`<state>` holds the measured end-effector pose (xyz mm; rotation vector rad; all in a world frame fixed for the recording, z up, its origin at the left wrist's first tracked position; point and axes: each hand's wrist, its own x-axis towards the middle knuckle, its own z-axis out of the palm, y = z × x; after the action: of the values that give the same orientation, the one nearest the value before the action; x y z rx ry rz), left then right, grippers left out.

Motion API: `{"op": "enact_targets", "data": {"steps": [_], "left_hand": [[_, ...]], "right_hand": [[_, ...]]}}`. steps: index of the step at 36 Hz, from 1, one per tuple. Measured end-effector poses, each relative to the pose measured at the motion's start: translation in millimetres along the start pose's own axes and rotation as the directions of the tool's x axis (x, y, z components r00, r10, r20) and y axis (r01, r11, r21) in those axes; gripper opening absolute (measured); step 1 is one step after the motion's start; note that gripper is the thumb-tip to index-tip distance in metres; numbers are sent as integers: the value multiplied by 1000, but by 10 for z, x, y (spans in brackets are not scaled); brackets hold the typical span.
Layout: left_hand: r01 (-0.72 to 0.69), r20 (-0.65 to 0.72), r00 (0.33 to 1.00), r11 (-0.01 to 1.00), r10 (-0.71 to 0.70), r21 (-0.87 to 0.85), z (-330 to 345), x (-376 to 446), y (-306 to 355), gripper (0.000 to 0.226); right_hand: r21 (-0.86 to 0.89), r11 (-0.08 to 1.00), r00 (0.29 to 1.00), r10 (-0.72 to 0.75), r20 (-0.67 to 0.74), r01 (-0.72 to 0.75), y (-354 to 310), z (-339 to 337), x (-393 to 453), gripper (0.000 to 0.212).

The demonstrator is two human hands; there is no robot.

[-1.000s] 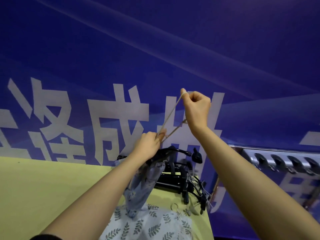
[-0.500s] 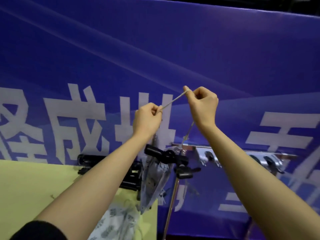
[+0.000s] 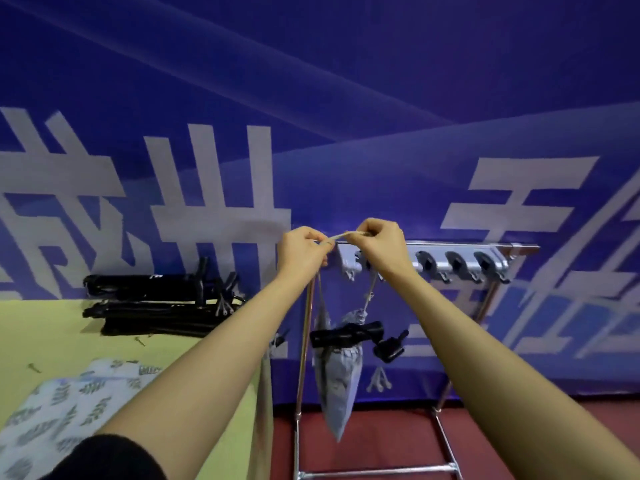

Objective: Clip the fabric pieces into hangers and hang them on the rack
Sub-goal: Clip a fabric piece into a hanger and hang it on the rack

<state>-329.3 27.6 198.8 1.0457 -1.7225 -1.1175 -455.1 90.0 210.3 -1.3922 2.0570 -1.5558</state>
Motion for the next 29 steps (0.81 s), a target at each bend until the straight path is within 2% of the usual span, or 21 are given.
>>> {"op": "enact_targets", "data": {"steps": [3, 7, 10, 16, 22, 29], "left_hand": [[56, 85, 995, 998, -60, 40, 223, 76, -288, 19], [156, 180, 970, 986, -165, 63, 497, 218, -632, 15], [211, 212, 953, 976, -217, 49, 631, 307, -831, 16], [266, 186, 944, 963, -271, 51, 949, 602, -1078, 7], [262, 190, 940, 957, -282, 124, 1109, 777, -1304, 8], [170, 212, 947, 935, -243, 312, 1086, 693, -1500, 9]], "right_hand": [[-19, 995, 992, 102, 80, -101, 406, 82, -2, 32], [-24, 984, 973, 176, 149, -174, 860, 159, 14, 26], [-70, 977, 964, 213, 161, -204, 1105, 229, 32, 18], [-183, 959, 967, 237, 96, -217, 1502, 472, 226, 19], [-263, 920, 947, 315, 60, -289, 1782, 647, 315, 19], [-273, 916, 935, 334, 115, -294, 1828, 664, 164, 21]]}}
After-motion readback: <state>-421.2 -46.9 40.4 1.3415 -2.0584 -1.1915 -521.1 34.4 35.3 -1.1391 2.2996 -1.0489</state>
